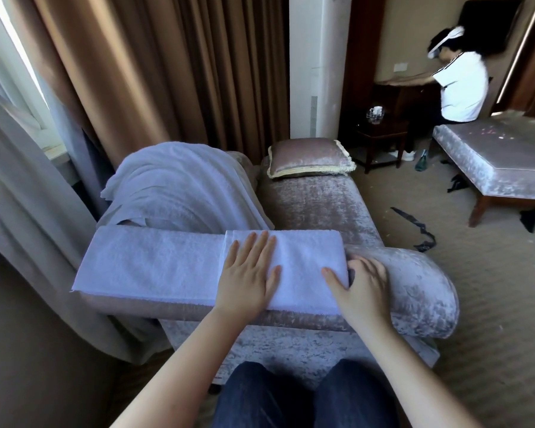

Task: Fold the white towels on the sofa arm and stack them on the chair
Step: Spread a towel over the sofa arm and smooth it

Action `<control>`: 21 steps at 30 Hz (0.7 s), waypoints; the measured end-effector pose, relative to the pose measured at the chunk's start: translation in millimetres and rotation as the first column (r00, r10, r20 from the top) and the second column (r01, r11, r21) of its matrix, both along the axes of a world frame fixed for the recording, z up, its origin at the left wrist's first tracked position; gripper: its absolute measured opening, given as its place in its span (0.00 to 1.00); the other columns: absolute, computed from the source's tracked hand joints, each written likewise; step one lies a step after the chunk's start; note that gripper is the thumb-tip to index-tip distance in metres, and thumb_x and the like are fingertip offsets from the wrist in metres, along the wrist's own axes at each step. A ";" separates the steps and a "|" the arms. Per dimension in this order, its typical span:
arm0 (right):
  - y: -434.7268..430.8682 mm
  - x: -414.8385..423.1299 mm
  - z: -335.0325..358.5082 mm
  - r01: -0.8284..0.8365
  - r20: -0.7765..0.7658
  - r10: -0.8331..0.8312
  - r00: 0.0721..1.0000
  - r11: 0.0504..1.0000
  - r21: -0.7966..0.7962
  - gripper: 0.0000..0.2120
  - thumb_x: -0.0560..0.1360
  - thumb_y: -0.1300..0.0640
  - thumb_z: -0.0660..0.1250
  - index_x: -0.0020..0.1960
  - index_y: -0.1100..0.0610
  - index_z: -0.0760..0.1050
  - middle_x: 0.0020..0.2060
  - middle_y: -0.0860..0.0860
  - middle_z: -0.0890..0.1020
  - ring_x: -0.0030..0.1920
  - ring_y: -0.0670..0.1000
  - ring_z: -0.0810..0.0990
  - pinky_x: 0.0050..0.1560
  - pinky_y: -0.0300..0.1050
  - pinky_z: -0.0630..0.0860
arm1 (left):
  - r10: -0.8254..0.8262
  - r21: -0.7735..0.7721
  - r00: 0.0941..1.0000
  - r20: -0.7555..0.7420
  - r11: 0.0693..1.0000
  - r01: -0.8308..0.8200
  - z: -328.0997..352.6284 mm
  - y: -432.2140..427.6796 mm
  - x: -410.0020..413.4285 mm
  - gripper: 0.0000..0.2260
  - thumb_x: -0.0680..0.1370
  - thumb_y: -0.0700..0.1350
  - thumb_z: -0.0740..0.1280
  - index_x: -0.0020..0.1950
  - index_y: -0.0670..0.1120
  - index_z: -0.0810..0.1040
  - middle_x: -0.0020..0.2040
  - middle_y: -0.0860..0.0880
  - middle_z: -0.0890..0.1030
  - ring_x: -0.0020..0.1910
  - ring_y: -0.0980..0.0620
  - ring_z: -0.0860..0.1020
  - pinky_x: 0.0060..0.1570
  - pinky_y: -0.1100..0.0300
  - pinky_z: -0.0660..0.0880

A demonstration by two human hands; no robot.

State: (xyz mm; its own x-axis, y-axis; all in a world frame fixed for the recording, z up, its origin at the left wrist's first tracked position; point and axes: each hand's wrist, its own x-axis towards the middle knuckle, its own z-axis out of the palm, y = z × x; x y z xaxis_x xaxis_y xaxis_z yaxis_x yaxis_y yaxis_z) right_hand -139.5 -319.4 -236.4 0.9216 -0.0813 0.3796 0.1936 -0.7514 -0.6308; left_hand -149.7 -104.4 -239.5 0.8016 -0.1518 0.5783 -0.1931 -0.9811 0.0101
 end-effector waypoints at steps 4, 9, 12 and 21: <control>-8.5 1.7 21.2 -0.038 -0.088 0.049 0.995 0.992 0.119 0.13 0.77 0.48 0.66 0.46 0.57 0.69 0.33 0.48 0.75 0.37 0.51 0.75 0.31 0.45 0.67 | 0.016 0.001 0.999 -0.029 1.000 -0.015 8.3 -14.2 -1.7 0.25 0.81 0.55 0.52 0.71 0.41 0.72 0.70 0.43 0.73 0.70 0.43 0.71 0.70 0.42 0.63; -92.4 27.5 30.8 0.131 -0.150 -0.123 0.981 0.990 0.044 0.14 0.77 0.49 0.66 0.48 0.61 0.72 0.33 0.49 0.74 0.35 0.54 0.73 0.30 0.43 0.63 | -0.088 0.061 0.986 -0.141 0.993 0.098 8.5 -76.8 12.7 0.28 0.84 0.56 0.44 0.70 0.42 0.73 0.68 0.44 0.75 0.68 0.45 0.74 0.67 0.39 0.65; -142.8 29.6 32.2 0.193 -0.209 -0.183 0.961 0.981 0.027 0.14 0.77 0.50 0.66 0.49 0.61 0.74 0.34 0.49 0.74 0.36 0.54 0.73 0.32 0.44 0.63 | -0.140 0.060 0.966 -0.215 0.986 0.157 4.5 -122.5 22.6 0.31 0.84 0.56 0.38 0.71 0.42 0.73 0.69 0.45 0.75 0.68 0.46 0.74 0.67 0.40 0.64; -176.7 15.4 12.3 0.138 -0.291 -0.064 0.955 0.960 0.243 0.13 0.75 0.49 0.70 0.55 0.51 0.72 0.42 0.47 0.78 0.43 0.52 0.77 0.38 0.46 0.71 | -0.255 -0.094 0.967 0.009 0.963 0.254 4.3 -137.0 29.1 0.24 0.82 0.51 0.53 0.70 0.39 0.73 0.70 0.41 0.73 0.69 0.42 0.72 0.66 0.40 0.69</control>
